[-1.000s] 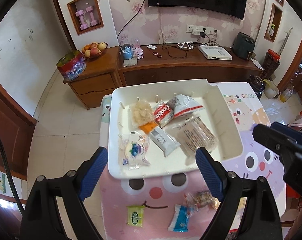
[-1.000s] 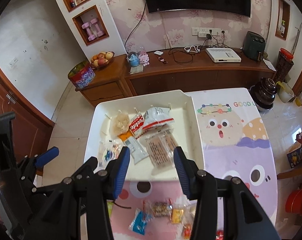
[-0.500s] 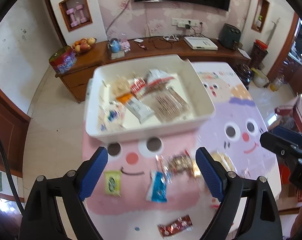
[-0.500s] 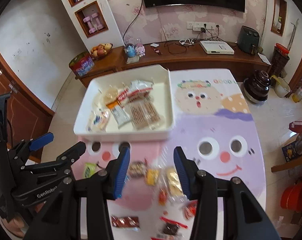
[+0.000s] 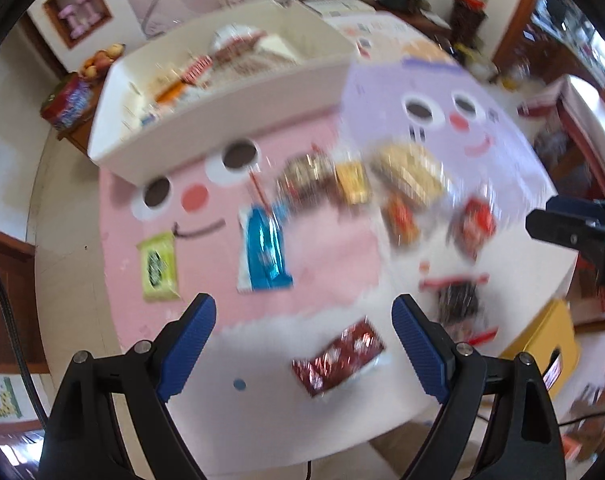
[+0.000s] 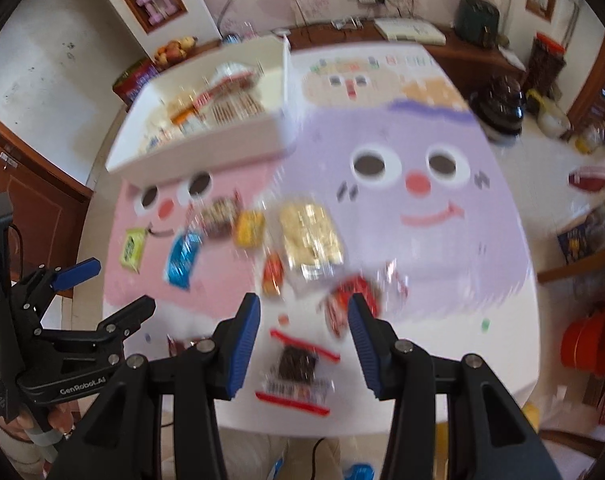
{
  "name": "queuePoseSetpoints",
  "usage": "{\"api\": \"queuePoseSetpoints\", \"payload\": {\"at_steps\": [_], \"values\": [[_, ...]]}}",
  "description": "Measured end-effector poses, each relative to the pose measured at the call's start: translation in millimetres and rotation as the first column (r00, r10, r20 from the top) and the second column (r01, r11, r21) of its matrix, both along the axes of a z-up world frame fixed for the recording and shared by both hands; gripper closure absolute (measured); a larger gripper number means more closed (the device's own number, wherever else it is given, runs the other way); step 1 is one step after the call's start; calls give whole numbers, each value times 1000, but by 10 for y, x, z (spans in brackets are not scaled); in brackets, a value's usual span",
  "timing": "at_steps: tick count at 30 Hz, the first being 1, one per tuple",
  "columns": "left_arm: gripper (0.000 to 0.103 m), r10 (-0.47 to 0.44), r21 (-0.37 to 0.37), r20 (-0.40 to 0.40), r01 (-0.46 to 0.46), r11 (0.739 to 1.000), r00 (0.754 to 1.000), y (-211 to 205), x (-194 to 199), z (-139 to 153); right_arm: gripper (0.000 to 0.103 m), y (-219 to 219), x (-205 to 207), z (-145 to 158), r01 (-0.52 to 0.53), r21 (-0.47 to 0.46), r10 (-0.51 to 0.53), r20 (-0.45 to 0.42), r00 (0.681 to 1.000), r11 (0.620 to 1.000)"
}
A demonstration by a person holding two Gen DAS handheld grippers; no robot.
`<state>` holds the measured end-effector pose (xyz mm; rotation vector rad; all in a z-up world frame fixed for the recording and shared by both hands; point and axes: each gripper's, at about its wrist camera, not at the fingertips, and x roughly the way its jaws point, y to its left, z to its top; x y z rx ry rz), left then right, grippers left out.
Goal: Organize snacks
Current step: 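Move both grippers back over the remaining snacks on the table, then grasp the brown wrapped candy with the left gripper while the right grasps the dark red-edged pack, then carry both packs over the white tray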
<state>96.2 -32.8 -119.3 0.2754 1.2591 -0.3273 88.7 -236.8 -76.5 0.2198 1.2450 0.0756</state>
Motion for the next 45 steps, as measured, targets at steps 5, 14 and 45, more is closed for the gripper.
{"api": "queuePoseSetpoints", "payload": {"at_steps": [5, 14, 45], "values": [[14, -82, 25, -64, 83, 996, 995, 14, -182, -353, 57, 26, -166, -391, 13, 24, -11, -82, 997, 1000], [14, -239, 125, -106, 252, 960, 965, -78, -390, -793, 57, 140, -302, -935, 53, 85, -37, -185, 982, 995], [70, -15, 18, -194, 19, 1000, 981, -155, -243, -970, 53, 685, -42, -1231, 93, -95, -110, -197, 974, 991]]}}
